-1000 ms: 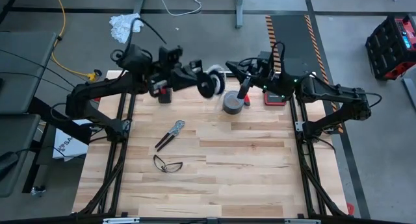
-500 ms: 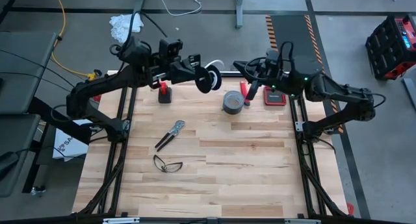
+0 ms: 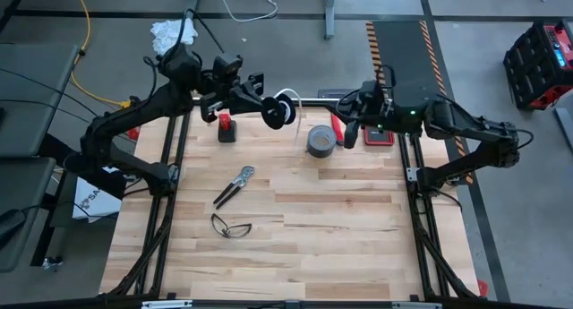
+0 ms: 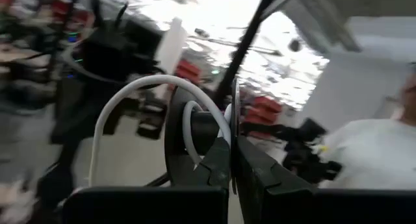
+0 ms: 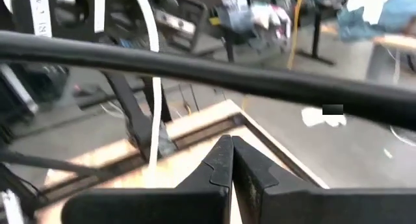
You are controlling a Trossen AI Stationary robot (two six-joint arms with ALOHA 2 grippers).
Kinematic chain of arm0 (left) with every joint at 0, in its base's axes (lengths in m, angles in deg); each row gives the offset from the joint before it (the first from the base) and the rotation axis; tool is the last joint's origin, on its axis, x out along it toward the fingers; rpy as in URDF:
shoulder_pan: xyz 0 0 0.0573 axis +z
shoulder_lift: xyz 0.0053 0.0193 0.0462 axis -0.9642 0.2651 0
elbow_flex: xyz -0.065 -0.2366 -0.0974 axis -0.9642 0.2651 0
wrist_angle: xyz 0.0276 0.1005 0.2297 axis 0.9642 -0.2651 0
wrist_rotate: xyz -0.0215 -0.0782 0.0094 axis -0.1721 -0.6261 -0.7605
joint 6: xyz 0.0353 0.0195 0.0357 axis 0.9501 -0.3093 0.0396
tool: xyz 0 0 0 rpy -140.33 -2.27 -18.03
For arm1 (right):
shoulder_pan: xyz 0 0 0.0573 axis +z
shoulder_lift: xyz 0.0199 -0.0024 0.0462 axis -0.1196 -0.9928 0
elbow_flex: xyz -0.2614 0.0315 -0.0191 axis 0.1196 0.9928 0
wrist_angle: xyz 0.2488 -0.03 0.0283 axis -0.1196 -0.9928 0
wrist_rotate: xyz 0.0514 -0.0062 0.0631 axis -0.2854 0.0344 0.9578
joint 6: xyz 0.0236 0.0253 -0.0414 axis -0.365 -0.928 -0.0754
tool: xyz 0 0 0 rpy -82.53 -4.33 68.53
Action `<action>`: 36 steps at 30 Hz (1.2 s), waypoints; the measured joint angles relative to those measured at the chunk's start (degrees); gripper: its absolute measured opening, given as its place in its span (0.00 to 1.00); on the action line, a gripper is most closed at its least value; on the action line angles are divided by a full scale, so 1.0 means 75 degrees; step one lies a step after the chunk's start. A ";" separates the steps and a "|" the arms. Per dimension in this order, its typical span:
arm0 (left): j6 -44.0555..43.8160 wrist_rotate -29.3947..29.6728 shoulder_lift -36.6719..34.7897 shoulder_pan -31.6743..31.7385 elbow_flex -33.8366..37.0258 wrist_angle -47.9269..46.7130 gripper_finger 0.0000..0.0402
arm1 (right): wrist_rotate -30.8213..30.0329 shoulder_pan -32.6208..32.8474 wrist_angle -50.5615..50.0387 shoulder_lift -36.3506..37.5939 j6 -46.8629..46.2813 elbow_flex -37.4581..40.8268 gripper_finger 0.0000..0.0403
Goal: Coil cords
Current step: Uncoil the white wire from the black spool
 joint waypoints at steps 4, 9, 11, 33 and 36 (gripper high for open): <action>0.0384 0.0409 -0.0530 0.0133 0.0690 -0.0273 0.00 | 0.0013 -0.0119 -0.0470 0.0009 -0.0226 0.0000 0.00; 0.0294 0.1123 -0.1183 0.0078 0.1673 -0.0236 0.00 | 0.0124 -0.0332 -0.0819 0.0006 -0.0457 0.0000 0.00; 0.0150 0.1397 -0.1449 0.0057 0.2019 -0.0186 0.00 | 0.0436 -0.0458 -0.0889 0.0006 -0.0595 0.0000 0.00; 0.0333 0.1992 -0.2239 0.0508 0.2637 0.0256 0.00 | 0.1428 -0.1121 -0.1334 -0.0015 -0.0758 0.0000 0.00; 0.0334 0.1914 -0.2239 0.0618 0.2637 0.0260 0.00 | 0.1428 -0.1118 -0.1345 -0.0015 -0.0761 0.0000 0.00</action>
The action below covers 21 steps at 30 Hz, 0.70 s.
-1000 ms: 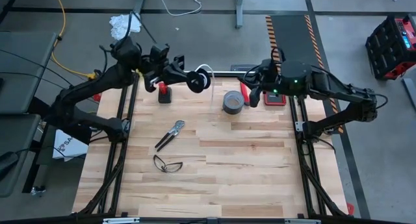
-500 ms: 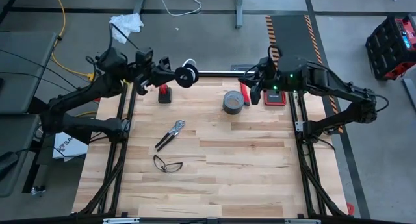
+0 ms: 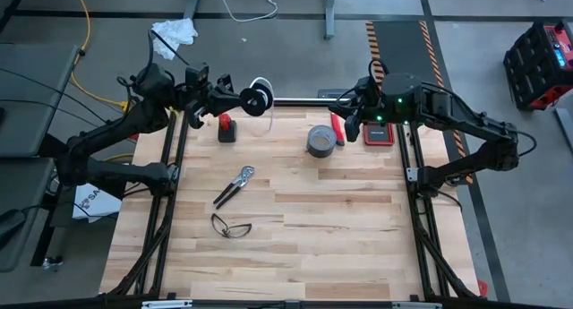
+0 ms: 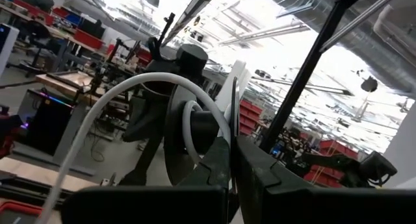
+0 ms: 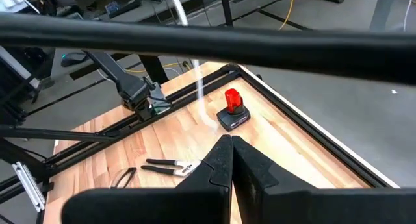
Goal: Coil cords
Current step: Uncoil the white wire from the black spool
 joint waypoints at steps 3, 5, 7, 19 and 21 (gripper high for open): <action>0.0006 -0.0041 0.0000 0.0098 0.0000 -0.0004 0.00 | 0.0000 -0.0003 -0.0039 0.0000 0.0005 0.0000 0.00; 0.0019 -0.0060 0.0009 0.0160 -0.0003 -0.0006 0.00 | 0.0000 -0.0003 -0.0038 0.0000 0.0008 0.0000 0.00; 0.0041 -0.0067 0.0017 0.0205 -0.0003 -0.0021 0.00 | 0.0000 -0.0003 -0.0039 0.0000 0.0000 0.0000 0.00; 0.0204 -0.0088 0.0020 0.0231 -0.0006 -0.0395 0.00 | 0.0015 -0.0001 -0.0733 0.0024 -0.0161 0.0000 0.00; 0.0169 -0.0110 0.0023 0.0229 -0.0006 -0.0433 0.01 | 0.0163 0.0003 -0.0827 0.0026 -0.0172 0.0000 0.00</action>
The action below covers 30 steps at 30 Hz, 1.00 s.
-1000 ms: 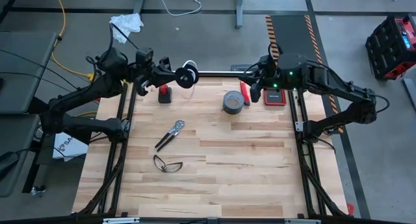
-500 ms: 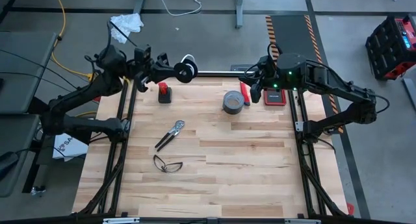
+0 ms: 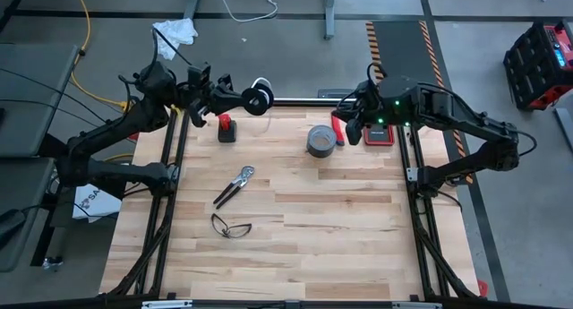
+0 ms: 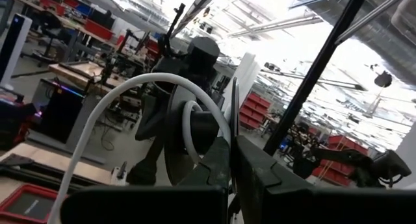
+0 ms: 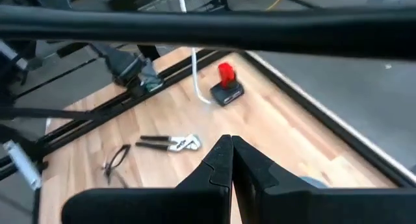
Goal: Coil cords
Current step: Uncoil the white wire from the black spool
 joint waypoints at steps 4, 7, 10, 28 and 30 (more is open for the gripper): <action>-0.0056 -0.0263 -0.0003 0.0002 0.0000 0.0002 0.01 | 0.0529 0.0000 -0.0380 0.0016 0.0029 0.0000 0.00; -0.0155 -0.0385 -0.0003 0.0002 0.0000 -0.0010 0.01 | 0.0544 0.0045 -0.0604 0.0061 0.0009 0.0000 0.00; -0.0164 -0.0383 -0.0003 0.0002 0.0000 -0.0039 0.01 | 0.0288 0.0096 -0.0619 0.0107 0.0017 0.0000 0.00; -0.2195 -0.0447 0.1077 -0.0753 -0.0015 0.2767 0.01 | 0.1817 -0.0265 0.2996 -0.0557 0.1233 0.0000 0.00; -0.2713 -0.0265 0.1303 -0.0930 -0.0016 0.3541 0.01 | 0.2595 -0.0282 0.3812 -0.0791 0.1251 0.0000 0.00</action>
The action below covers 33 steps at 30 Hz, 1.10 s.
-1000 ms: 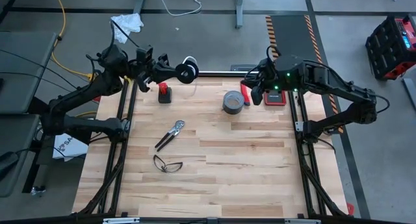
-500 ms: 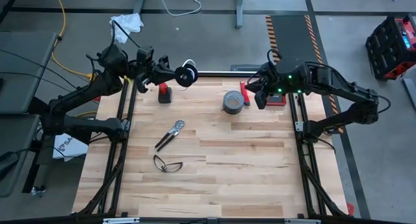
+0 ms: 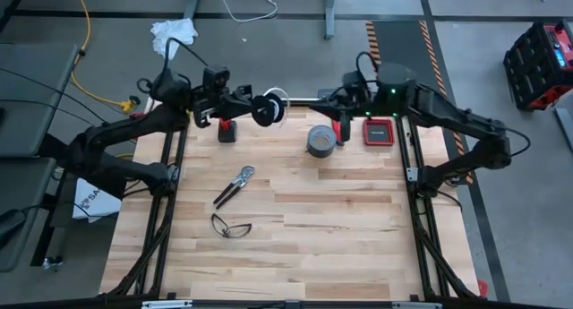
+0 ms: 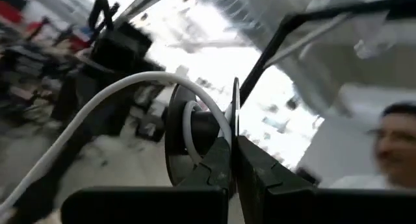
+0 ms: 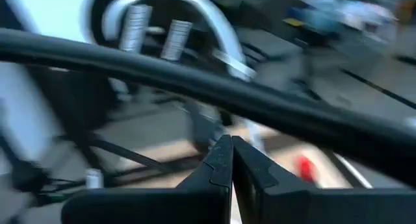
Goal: Coil cords
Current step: Uncoil the white wire from the black spool
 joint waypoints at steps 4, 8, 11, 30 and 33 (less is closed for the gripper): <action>-0.1040 0.0164 0.0315 -0.0265 -0.0196 0.0796 0.01 | 0.1183 0.0017 0.1376 -0.0287 -0.0066 0.0000 0.00; -0.1340 0.0294 0.0352 -0.0514 -0.0320 0.0754 0.01 | 0.1911 0.0077 0.2514 -0.0296 -0.0343 -0.0003 0.00; -0.1443 0.0627 0.0376 -0.0729 -0.0320 0.0710 0.01 | 0.1975 0.0145 0.3032 -0.0301 -0.0378 -0.0003 0.00; -0.1891 0.1045 0.1580 -0.1811 -0.1627 0.0945 0.01 | 0.1478 0.0247 0.3818 -0.0899 0.0124 0.0026 0.00; -0.1962 0.0681 0.1713 -0.1778 -0.1989 0.0973 0.01 | 0.1412 0.0239 0.3969 -0.0819 0.0143 -0.0011 0.00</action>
